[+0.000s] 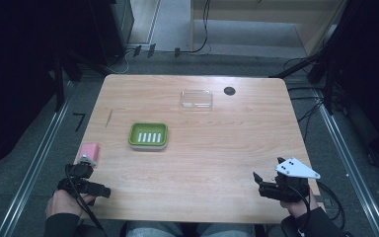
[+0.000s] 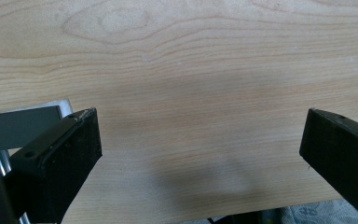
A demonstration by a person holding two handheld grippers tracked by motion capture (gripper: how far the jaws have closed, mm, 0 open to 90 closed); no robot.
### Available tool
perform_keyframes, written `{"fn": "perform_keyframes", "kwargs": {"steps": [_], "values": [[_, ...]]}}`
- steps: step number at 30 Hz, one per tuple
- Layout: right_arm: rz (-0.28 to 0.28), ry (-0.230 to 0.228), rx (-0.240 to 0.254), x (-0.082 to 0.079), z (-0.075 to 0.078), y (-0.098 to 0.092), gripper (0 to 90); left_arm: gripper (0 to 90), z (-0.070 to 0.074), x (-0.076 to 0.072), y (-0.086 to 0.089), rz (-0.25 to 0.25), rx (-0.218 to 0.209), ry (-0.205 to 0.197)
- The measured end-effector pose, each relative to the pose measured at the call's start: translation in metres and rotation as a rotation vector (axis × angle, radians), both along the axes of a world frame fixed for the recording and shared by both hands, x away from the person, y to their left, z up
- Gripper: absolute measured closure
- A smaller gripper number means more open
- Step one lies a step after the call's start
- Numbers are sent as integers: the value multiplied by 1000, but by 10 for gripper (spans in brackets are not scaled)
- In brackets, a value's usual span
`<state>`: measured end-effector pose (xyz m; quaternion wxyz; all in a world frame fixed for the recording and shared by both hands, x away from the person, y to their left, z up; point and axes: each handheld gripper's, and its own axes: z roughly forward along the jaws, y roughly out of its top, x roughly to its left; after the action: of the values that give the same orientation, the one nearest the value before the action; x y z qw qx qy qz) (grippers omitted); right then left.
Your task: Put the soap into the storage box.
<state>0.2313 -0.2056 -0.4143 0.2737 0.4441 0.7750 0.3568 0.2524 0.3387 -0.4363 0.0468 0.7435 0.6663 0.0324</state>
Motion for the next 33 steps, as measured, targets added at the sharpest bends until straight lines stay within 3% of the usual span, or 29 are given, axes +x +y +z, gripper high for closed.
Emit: {"fn": "perform_keyframes", "kwargs": {"steps": [8,19,22,25,27,30,33], "values": [[-5,-3,8,0,1,0,138,0,-1,0,2,-8,-1,8],[-50,-37,45,-2,2,-4,138,0,1,0,8,11,20,-16],[-84,-79,73,-6,3,-8,138,0,1,0,9,13,17,-16],[-154,-164,131,-15,4,-15,138,0,1,1,10,12,18,-19],[-174,-179,142,-16,4,-16,138,0,1,1,10,15,19,-25],[-201,-267,170,-24,5,-18,138,0,1,2,12,16,16,-23],[-219,-281,175,-26,5,-19,137,0,2,3,12,18,18,-29]]}}
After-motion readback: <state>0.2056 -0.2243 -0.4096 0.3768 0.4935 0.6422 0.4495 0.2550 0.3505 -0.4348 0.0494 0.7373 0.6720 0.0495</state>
